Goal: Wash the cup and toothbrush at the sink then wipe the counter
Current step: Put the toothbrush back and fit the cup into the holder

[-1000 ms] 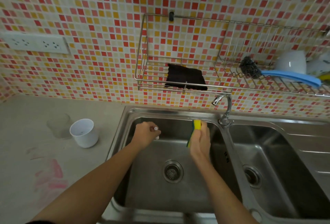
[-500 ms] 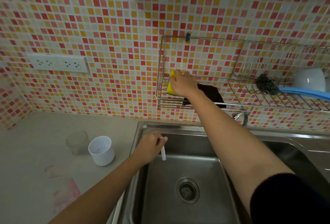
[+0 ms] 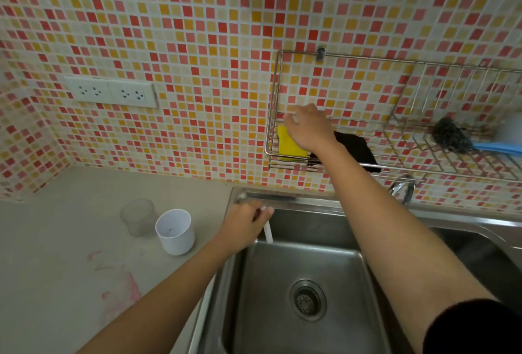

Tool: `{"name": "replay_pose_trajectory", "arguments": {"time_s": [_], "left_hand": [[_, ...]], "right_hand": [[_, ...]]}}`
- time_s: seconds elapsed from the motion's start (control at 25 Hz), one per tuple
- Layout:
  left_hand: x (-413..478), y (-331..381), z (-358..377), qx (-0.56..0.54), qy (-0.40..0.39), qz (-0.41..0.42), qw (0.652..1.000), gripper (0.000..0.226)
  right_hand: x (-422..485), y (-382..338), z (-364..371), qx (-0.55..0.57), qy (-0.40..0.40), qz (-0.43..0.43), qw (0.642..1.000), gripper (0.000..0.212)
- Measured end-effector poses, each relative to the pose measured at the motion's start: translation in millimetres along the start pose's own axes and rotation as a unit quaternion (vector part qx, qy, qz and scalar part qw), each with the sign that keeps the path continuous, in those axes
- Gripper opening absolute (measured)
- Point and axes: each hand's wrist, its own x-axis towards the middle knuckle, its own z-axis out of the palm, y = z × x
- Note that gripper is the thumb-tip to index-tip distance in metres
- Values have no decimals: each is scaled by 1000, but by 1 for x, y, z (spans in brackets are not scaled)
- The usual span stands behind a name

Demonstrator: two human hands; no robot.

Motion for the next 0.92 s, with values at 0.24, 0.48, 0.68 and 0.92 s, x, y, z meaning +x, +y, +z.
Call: {"name": "replay_pose_trajectory", "arguments": {"time_s": [0.24,0.48,0.68,0.92], "left_hand": [[-18,-22,-50,-104,39,-32,993,22],[-24,-93,-121,-30,118,-76,990,26],[-15,-154,-135,59,56,-112,990,25],[-6,-183,-121,153,-19,-59,986,27]], "right_hand": [[-105,-19,30,316,235,-53,918,13],[-142,-27,159,313,48,4,949,17],[-123,-48,260,257,-116,58,958,43],[-122,-74,320,223,-199,37,954,108]]}}
